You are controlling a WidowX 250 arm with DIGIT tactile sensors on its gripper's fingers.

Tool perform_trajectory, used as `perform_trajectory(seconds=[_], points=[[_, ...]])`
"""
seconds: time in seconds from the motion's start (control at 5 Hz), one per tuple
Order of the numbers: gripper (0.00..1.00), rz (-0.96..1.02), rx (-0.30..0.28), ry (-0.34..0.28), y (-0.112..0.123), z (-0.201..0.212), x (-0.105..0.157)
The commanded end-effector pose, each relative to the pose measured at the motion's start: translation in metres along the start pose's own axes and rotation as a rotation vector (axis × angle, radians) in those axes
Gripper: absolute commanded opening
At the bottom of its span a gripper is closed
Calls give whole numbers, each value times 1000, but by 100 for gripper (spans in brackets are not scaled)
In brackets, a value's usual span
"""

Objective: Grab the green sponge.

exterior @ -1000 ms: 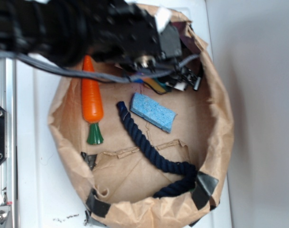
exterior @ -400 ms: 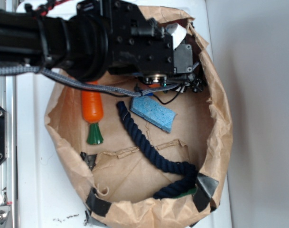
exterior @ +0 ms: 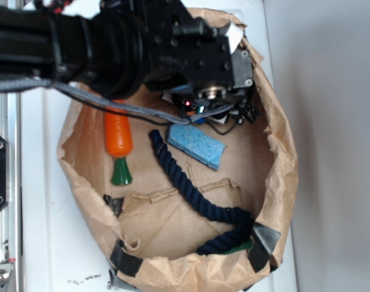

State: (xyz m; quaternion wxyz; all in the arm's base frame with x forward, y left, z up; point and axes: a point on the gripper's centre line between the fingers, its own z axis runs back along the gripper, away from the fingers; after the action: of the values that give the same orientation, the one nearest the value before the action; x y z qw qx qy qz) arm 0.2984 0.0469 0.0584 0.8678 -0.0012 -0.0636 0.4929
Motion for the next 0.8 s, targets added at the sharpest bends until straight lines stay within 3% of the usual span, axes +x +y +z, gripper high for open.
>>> perform_trajectory(seconds=[0.0, 0.6], points=[[0, -224, -100, 60, 6, 73, 7], [0, -570, -41, 57, 7, 99, -45]])
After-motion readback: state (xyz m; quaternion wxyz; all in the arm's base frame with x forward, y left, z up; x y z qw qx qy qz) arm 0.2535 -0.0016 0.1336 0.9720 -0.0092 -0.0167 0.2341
